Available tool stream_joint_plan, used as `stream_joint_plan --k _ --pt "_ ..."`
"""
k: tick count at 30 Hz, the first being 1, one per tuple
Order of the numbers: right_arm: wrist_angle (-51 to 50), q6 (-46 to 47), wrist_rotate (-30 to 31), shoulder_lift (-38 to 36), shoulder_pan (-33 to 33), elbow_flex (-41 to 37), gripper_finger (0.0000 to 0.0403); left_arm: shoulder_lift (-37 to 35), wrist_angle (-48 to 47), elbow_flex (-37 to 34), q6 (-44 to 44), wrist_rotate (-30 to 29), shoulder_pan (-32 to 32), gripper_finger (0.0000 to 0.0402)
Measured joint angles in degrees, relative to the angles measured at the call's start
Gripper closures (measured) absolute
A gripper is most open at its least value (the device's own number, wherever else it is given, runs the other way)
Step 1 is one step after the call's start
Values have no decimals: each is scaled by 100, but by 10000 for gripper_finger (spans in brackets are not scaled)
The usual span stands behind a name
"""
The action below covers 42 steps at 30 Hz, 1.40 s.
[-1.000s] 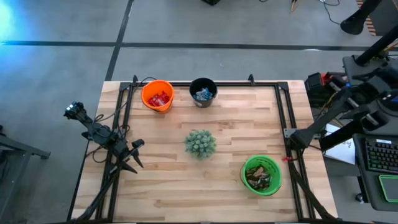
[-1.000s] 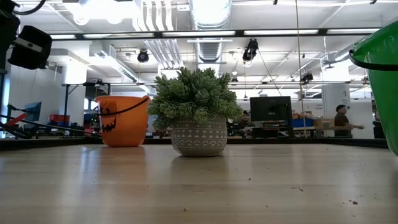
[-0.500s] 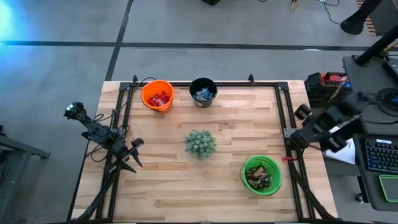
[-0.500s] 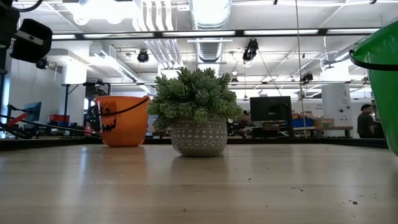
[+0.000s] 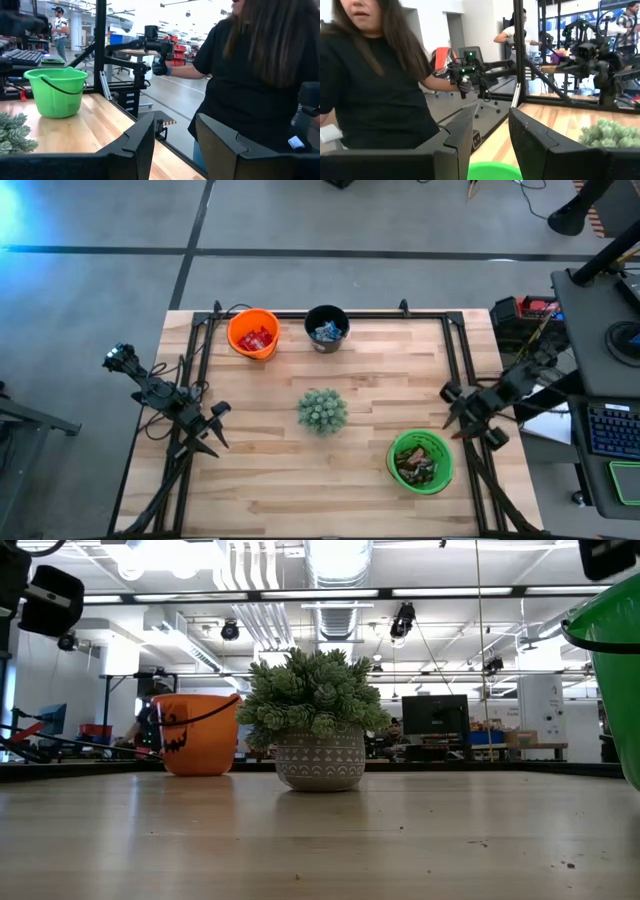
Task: Organize candy in baskets
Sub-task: Return to Home Position
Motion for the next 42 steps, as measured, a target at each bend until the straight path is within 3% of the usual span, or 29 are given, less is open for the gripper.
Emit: stream_joint_plan --k 6,12,14,20,31,42 --pt "749 -64 1 -256 0 -985 287 0 -5 0 254 0 1 274" --pt "1259 -162 -71 -258 -1 -1459 287 0 -34 0 296 0 2 274" --pt "1378 -328 -339 -251 -2 -1559 287 0 -35 0 296 0 2 274" --pt "1297 -646 -1098 -251 0 -1613 287 0 -37 0 296 0 2 274" --pt "1163 -469 -1028 -162 0 -1666 287 4 -70 0 267 2 0 274" --pt "1156 -107 -1014 -142 0 -1670 287 0 16 0 -381 2 2 274"
